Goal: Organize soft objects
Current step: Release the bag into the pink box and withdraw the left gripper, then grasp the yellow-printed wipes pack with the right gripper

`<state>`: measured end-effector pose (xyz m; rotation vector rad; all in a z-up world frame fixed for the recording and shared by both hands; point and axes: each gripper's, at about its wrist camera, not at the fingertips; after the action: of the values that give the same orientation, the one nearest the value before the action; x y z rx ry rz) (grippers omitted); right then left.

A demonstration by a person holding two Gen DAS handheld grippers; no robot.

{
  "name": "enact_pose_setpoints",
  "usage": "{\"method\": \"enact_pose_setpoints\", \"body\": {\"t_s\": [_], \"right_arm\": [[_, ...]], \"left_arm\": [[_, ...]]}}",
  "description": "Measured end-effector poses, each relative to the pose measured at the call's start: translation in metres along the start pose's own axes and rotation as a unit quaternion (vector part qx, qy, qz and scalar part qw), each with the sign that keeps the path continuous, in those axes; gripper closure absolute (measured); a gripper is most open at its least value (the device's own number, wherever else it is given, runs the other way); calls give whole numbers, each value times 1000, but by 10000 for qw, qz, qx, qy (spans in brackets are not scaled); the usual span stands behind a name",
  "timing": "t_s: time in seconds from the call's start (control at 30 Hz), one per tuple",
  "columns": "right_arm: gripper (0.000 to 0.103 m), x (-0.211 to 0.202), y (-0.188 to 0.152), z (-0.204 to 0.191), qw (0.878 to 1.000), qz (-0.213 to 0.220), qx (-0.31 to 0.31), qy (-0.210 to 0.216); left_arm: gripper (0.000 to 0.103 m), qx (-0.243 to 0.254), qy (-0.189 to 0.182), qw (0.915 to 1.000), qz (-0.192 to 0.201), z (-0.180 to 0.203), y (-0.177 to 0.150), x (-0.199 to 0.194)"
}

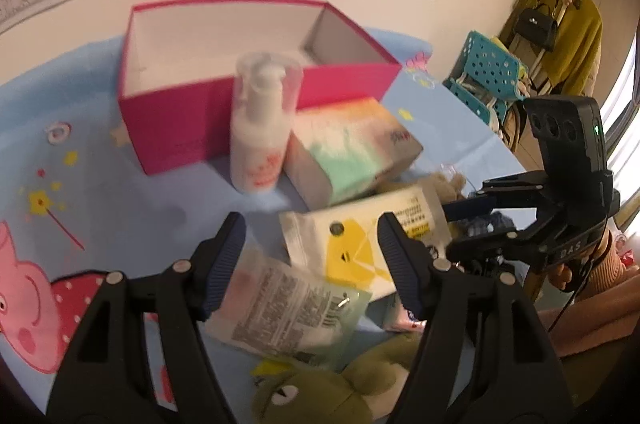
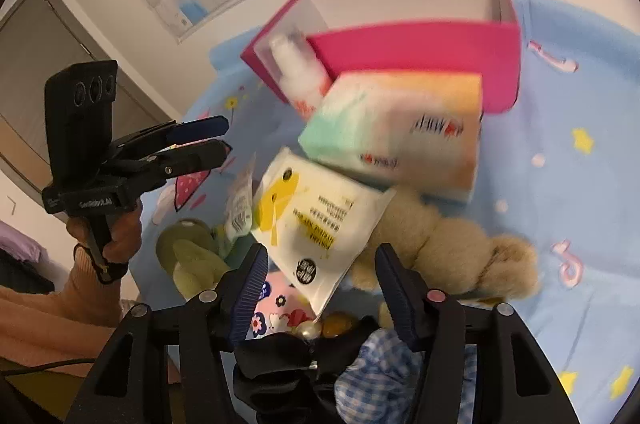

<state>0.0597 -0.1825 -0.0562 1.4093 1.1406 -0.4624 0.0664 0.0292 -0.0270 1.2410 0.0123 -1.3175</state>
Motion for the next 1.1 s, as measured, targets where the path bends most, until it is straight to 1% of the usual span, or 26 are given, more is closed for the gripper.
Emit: {"method": "enact_pose_setpoints", "body": {"t_s": [0.03,0.1,0.17,0.3,0.37,0.5,0.63,0.7,0.77,0.8,0.83,0.87,0.93,1.03,1.1], "right_arm": [[56,3,-3,1,10000,-27,38,60],[63,7,-4,0,10000,-3,67,17],[84,9,-4,1,9999,28,126,-95],[88,1,-5,3,9995,258,132,-114],[93,-7,-4,6,9990,405,131,-117],[98,-19,-2,16,9973,641,194,-291],[98,-25,-2,32,9959,697,369,-450],[97,-23,-2,34,9965,615,406,-388],[92,-22,-2,35,9970,546,482,-265],[87,-19,-1,34,9973,524,489,-183],[72,-17,-1,31,9976,511,460,-127],[60,-16,0,28,9975,538,426,-162],[59,-10,5,20,9974,616,299,-209],[60,1,14,11,9978,611,126,-236],[69,7,17,7,9981,568,18,-221]], "left_arm": [[33,-9,9,10000,-22,1,-1,2],[33,-71,-53,9999,-73,-1,-4,6],[33,-133,-64,9998,-111,-4,-6,8],[33,-217,-114,9996,-160,-7,-9,11],[33,-235,-140,9995,-178,-8,-10,12],[33,-254,-304,9989,-253,-8,-11,16],[33,-210,-440,9978,-448,-5,-12,25],[33,-154,-415,9976,-535,-3,-13,30],[33,-143,-423,9974,-563,-3,-16,29],[33,-133,-429,9974,-560,-3,-16,28],[33,-129,-436,9974,-558,-3,-16,27],[33,-133,-426,9974,-559,-4,-16,26],[33,-142,-382,9976,-560,-5,-16,24],[33,-163,-359,9976,-567,-5,-15,25],[33,-158,-362,9976,-570,-5,-15,25]]}}
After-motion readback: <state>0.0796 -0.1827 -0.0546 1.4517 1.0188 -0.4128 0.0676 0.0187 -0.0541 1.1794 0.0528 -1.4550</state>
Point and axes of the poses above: each gripper's, at about its wrist camera, not at the fingertips, and x roughly the way its jaws point, z to its right, y to its top, and after that the axes turned 15 degrees about -y, right-handed
